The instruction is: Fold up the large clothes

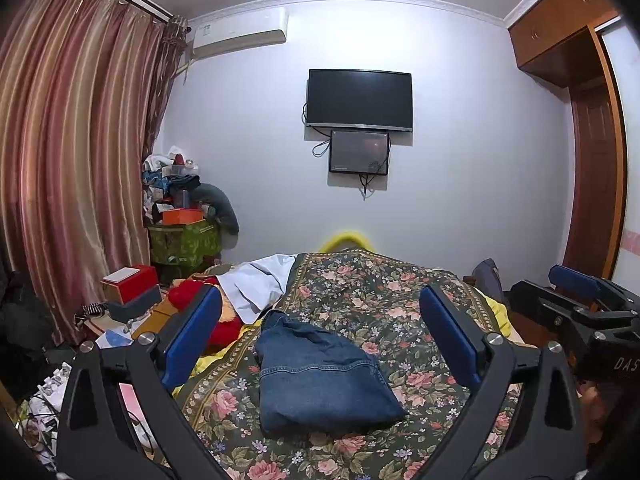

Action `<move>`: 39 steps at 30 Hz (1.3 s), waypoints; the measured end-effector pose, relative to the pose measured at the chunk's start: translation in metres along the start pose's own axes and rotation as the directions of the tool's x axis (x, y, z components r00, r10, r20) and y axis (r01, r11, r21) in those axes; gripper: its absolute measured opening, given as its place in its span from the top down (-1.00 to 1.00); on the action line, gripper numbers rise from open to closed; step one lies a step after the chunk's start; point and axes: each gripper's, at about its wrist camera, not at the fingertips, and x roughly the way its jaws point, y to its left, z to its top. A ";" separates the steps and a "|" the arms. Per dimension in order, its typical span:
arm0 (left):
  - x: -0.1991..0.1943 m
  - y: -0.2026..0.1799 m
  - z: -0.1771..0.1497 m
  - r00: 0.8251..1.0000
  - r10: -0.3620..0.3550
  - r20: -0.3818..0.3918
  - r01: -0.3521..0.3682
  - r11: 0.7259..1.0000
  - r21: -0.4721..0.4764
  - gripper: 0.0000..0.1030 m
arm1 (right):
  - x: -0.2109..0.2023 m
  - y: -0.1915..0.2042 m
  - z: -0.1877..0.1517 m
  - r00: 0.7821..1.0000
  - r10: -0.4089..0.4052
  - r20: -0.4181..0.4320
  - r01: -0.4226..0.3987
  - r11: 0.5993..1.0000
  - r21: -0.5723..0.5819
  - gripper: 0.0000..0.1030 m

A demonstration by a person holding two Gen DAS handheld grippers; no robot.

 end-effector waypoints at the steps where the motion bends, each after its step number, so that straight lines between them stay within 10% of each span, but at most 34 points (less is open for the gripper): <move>1: 0.000 0.000 0.000 1.000 0.000 0.000 0.000 1.000 0.000 -0.94 | 0.000 0.000 0.000 1.000 0.000 -0.001 0.000 1.000 0.003 -1.00; 39: 0.002 0.000 0.000 0.998 -0.068 -0.011 0.068 0.998 0.000 -0.96 | -0.003 -0.002 0.003 1.000 -0.002 0.005 0.002 1.000 0.020 -1.00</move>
